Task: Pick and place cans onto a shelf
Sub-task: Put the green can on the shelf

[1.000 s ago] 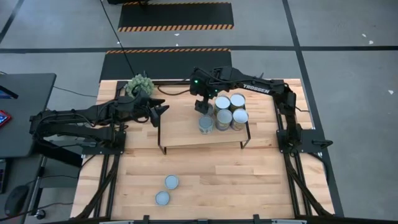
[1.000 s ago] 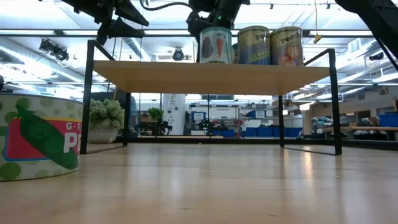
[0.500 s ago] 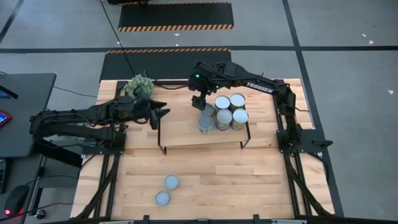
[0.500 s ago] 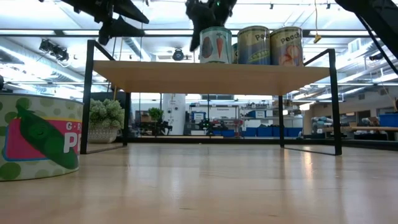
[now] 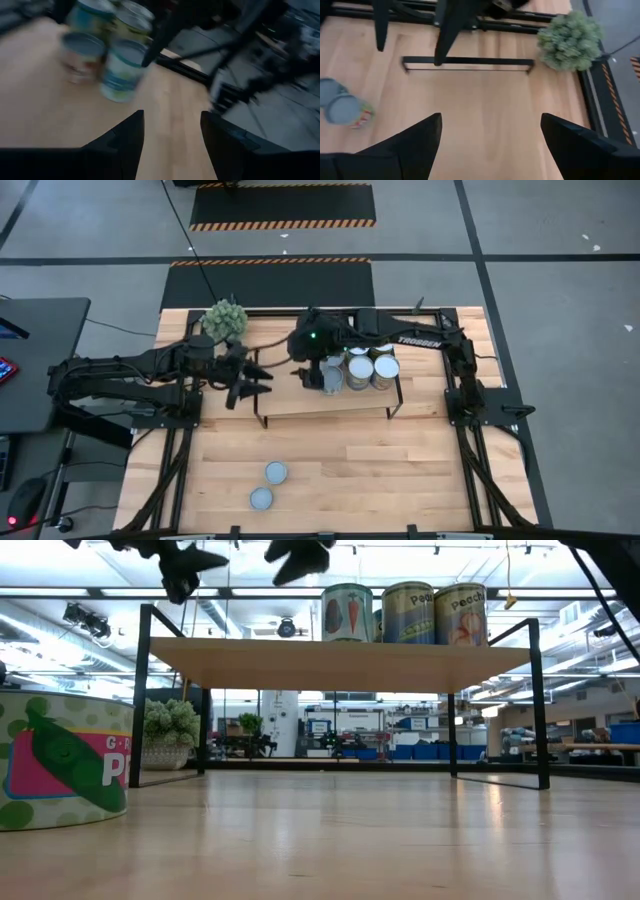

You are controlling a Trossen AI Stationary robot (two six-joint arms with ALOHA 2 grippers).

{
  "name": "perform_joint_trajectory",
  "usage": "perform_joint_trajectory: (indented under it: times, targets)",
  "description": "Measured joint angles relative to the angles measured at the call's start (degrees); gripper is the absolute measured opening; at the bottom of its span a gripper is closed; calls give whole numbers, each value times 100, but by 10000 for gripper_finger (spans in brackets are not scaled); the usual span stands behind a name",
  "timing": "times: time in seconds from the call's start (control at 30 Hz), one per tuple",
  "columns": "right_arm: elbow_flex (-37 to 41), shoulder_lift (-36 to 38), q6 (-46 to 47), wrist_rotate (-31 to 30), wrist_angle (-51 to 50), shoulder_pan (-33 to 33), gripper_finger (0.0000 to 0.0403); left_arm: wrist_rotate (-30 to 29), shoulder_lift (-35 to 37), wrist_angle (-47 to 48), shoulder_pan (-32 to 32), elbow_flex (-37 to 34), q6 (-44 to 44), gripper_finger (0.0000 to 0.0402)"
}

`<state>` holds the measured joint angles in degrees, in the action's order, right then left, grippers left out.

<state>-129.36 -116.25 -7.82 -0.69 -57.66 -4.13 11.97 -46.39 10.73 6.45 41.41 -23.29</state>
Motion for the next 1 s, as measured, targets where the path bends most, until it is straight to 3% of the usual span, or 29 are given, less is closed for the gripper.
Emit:
perform_joint_trajectory:
  times: [0.17,0.43,0.67,1.0]
  targets:
    - [100,2,436,-234,157,366,347,447,0,188,-357,0,266,201]
    - [111,0,1493,-1075,246,1358,347,288,-7,527,-1379,-2,344,201]
    - [111,0,2010,-1632,257,2032,347,-590,-9,549,-2336,0,-223,201]
    - [111,0,3103,-1755,58,2875,347,-2153,-210,150,-3623,3,-1673,201]
